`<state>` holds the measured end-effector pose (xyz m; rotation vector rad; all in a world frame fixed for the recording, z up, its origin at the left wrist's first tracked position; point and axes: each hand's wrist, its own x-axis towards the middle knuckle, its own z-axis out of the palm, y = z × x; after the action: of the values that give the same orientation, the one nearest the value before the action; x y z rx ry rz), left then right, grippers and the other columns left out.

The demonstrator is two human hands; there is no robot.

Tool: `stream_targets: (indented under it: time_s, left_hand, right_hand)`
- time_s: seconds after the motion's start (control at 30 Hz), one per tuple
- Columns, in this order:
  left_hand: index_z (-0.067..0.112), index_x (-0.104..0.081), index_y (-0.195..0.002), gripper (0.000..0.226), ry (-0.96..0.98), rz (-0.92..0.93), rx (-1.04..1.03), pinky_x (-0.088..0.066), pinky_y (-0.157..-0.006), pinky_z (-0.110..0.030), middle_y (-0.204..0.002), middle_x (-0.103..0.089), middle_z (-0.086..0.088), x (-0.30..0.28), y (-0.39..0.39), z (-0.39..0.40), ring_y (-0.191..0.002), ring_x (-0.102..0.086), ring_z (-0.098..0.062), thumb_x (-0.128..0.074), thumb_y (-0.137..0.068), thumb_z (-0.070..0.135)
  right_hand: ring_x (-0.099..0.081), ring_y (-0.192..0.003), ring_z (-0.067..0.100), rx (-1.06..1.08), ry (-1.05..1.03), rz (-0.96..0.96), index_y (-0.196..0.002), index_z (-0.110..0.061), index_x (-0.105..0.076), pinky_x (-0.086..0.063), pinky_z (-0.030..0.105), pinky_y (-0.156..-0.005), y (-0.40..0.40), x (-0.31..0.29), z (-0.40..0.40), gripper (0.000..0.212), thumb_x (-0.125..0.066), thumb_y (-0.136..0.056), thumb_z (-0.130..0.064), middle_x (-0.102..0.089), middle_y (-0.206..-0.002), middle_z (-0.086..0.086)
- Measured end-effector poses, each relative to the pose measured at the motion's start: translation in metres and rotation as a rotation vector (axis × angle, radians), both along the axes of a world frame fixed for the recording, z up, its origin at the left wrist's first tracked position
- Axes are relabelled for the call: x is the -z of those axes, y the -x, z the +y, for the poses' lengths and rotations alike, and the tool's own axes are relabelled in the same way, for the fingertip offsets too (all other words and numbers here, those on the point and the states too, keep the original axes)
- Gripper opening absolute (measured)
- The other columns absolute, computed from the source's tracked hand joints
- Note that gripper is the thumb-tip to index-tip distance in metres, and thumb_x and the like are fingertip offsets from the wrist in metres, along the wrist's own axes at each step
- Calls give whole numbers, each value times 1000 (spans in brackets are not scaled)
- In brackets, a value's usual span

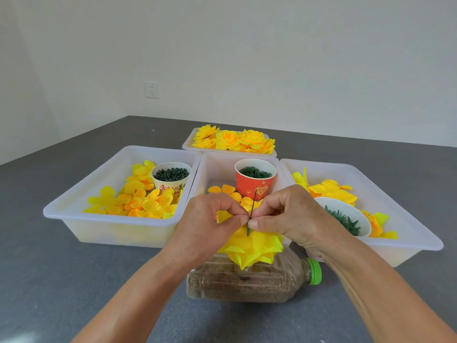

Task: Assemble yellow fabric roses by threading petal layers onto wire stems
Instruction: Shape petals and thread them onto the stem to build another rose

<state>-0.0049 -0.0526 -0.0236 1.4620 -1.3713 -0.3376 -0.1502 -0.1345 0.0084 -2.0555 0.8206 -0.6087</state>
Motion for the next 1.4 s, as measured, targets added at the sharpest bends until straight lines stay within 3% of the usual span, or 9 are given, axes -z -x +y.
stream_targets:
  time_s: [0.23,0.4,0.53,0.7,0.9,1.0,1.13,1.27,1.4]
  left_hand:
    - [27,-64,-63,24,-49,-107,-28,-43,-78,-22,-78,-67,9,1,4,4,-88,-60,-8,-73,-78,10]
    - [16,-70,-71,13,-56,-218,-2,-44,-78,-33,-80,-68,4,-4,4,6,-85,-60,-13,-70,-77,5]
    - [20,-74,-78,12,-70,-172,-1,-46,-80,-24,-81,-67,14,-7,1,7,-85,-61,-5,-70,-79,9]
    - [25,-75,-77,10,-76,-133,-4,-43,-74,-14,-74,-63,20,-7,0,6,-79,-59,1,-75,-77,15]
    - [20,-76,-75,8,-82,-191,3,-48,-81,-32,-77,-66,14,-9,-1,4,-83,-62,-8,-76,-76,12]
    - [20,-77,-75,8,-43,-217,3,-46,-81,-27,-73,-63,21,-6,-3,5,-84,-59,2,-77,-74,12]
    - [20,-75,-72,9,-20,-194,17,-45,-81,-25,-74,-64,20,-1,-3,7,-85,-58,4,-77,-74,11]
    - [24,-70,-66,18,-33,-128,46,-47,-80,-35,-75,-66,10,2,-2,6,-81,-60,-6,-75,-75,9]
    - [30,-66,-63,26,-42,-57,38,-50,-80,-39,-76,-67,8,3,-2,6,-78,-62,-6,-75,-75,9]
  right_hand:
    - [-55,-57,2,-36,32,89,-62,-17,-71,-47,23,-61,-2,2,-1,15,-81,-69,-8,-64,-56,-8]
    - [-56,-60,4,-8,5,32,-65,-20,-72,-47,21,-62,0,5,4,18,-78,-71,-4,-67,-64,-2]
    - [-61,-63,-3,36,-76,-26,-67,-26,-71,-50,12,-66,5,5,4,27,-74,-75,0,-69,-68,-9]
    - [-59,-61,-1,45,-44,-61,-69,-19,-73,-49,18,-65,4,5,8,12,-78,-73,-8,-68,-62,-8]
    - [-52,-52,-9,116,113,-28,-65,-25,-69,-39,6,-54,-1,14,8,16,-80,-73,-15,-61,-57,-15]
    - [-53,-59,-9,111,230,-36,-61,-31,-66,-39,9,-56,1,18,11,22,-79,-74,-18,-63,-64,-14]
    - [-59,-76,10,59,240,-89,-59,-35,-63,-47,30,-73,3,23,11,28,-78,-74,-16,-66,-72,-9]
    - [-58,-79,7,30,246,-139,-59,-35,-63,-41,22,-75,4,30,10,29,-77,-74,-15,-64,-70,-12]
    - [-59,-77,7,10,208,-217,-61,-33,-65,-43,24,-76,5,38,8,28,-78,-74,-13,-65,-72,-15]
